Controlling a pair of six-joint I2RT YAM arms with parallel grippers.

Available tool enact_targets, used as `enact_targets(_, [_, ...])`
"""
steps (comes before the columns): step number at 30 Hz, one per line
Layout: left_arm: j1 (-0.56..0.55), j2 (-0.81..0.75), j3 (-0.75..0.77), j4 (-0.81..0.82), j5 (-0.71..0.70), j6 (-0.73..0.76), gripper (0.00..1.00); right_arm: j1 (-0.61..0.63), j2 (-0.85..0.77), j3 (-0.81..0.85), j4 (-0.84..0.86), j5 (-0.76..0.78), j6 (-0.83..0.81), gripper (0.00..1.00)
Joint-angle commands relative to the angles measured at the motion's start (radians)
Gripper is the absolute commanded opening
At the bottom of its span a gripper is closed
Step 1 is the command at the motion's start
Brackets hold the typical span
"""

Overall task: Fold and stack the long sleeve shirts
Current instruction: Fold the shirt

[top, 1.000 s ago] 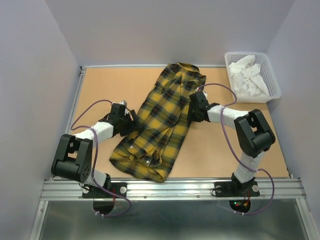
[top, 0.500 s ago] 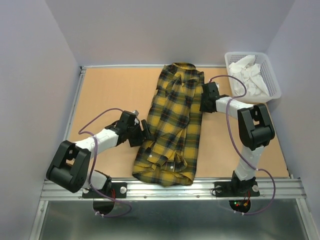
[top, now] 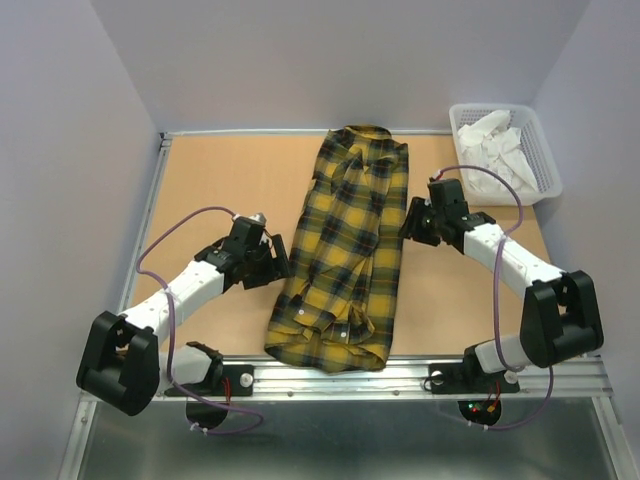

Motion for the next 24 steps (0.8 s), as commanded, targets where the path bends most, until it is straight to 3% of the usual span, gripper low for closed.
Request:
enact_targets(1, [-0.001, -0.001, -0.033, -0.051, -0.006, 0.035, 0.8, 0.031, -0.085, -0.107, -0.052, -0.153, 0.103, 0.45])
enact_targets(5, [-0.001, 0.027, -0.077, -0.014, 0.012, 0.026, 0.74, 0.114, -0.112, -0.163, -0.049, -0.168, 0.159, 0.37])
enact_targets(17, [-0.001, 0.102, -0.165, 0.041, 0.054, -0.057, 0.52, 0.126, 0.051, -0.187, 0.029, -0.15, 0.196, 0.3])
enact_targets(21, [-0.001, 0.091, -0.134, -0.003, 0.031, -0.049, 0.53, 0.126, 0.066, -0.172, 0.024, -0.095, 0.19, 0.27])
enact_targets(24, [-0.001, 0.044, -0.082, -0.054, -0.024, -0.04, 0.63, 0.126, 0.037, -0.118, 0.021, -0.107, 0.16, 0.27])
